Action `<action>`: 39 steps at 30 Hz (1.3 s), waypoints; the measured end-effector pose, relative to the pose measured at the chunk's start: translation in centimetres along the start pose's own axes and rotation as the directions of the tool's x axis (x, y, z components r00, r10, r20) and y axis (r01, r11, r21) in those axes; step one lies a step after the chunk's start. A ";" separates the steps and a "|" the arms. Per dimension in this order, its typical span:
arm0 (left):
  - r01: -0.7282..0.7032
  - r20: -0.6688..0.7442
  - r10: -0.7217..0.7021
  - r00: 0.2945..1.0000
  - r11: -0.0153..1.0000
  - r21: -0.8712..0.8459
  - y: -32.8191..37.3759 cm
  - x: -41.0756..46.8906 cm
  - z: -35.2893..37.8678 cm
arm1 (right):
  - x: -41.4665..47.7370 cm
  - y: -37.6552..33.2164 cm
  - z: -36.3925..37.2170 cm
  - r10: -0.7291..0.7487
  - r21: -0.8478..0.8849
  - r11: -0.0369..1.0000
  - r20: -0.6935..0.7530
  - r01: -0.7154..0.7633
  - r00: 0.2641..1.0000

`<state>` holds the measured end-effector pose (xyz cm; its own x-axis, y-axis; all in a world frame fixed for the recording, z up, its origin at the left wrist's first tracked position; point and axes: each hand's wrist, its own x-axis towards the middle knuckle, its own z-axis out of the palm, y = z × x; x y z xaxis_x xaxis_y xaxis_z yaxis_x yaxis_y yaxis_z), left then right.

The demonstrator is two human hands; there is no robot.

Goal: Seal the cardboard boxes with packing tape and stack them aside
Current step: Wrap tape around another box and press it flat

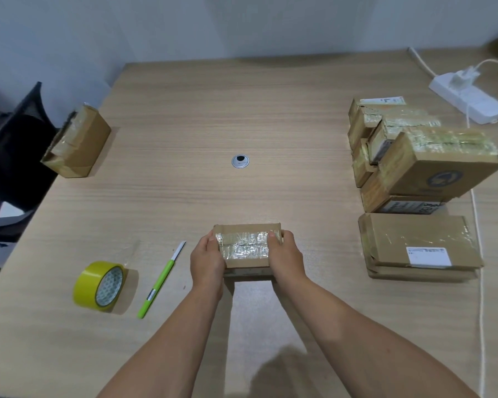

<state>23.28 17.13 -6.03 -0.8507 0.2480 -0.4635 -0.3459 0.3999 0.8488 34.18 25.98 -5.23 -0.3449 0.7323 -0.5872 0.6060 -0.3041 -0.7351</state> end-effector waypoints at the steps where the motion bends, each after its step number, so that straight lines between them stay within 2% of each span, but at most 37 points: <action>1: -0.057 0.036 0.054 0.998 0.995 0.077 -0.1 -0.5 -0.2 | -0.3 0.2 -0.1 -0.017 0.018 1.000 0.009 0.017 1.000; 3: -0.169 0.121 0.146 0.982 0.964 0.203 -0.4 -1.4 -0.6 | -0.9 0.6 0.0 -0.070 0.032 0.997 0.025 0.069 0.997; 7: -0.216 0.200 0.170 0.965 0.946 0.240 -1.0 -1.1 -1.0 | -1.1 0.8 0.4 -0.105 0.025 0.994 0.006 0.104 0.994; 15: -0.115 0.223 0.100 0.970 0.992 0.055 -1.1 -0.7 -1.2 | -0.9 0.8 -0.1 -0.138 0.080 0.988 0.075 0.132 0.988; 21: 0.048 0.272 -0.011 0.962 0.990 -0.132 -0.6 -0.4 -1.6 | -0.5 1.2 -1.0 -0.129 0.136 0.984 0.120 0.112 0.984; 25: 0.136 0.293 -0.068 0.954 0.966 -0.219 -0.3 -0.2 -1.8 | 0.1 1.8 -1.1 -0.112 0.199 0.977 0.165 0.078 0.980; 31: 0.160 0.293 -0.082 0.953 0.955 -0.252 -0.4 -0.1 -1.7 | 1.4 3.4 -1.2 -0.052 0.360 0.932 0.252 -0.044 0.966; 33: 0.147 0.278 -0.071 0.958 0.954 -0.262 -0.3 0.0 -1.8 | 1.4 3.5 -1.7 -0.025 0.444 0.892 0.225 -0.080 0.974; 36: 0.136 0.224 -0.061 0.973 0.931 -0.338 -0.1 0.1 -2.6 | 1.7 3.7 -2.6 0.051 0.516 0.852 0.079 -0.085 0.996; 37: 0.140 0.223 -0.060 0.973 0.921 -0.364 -0.1 0.1 -2.8 | 1.8 3.8 -2.8 0.074 0.527 0.843 0.083 -0.107 0.994; 39: 0.157 0.246 -0.064 0.967 0.911 -0.382 0.0 0.0 -2.9 | 1.6 3.3 -2.8 0.095 0.565 0.802 0.199 -0.193 0.975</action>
<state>22.08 14.58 -5.26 -0.7036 0.4311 -0.5649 -0.5996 0.0665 0.7975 37.69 27.84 -7.64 -0.4213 0.5642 -0.7100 0.1482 -0.7296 -0.6677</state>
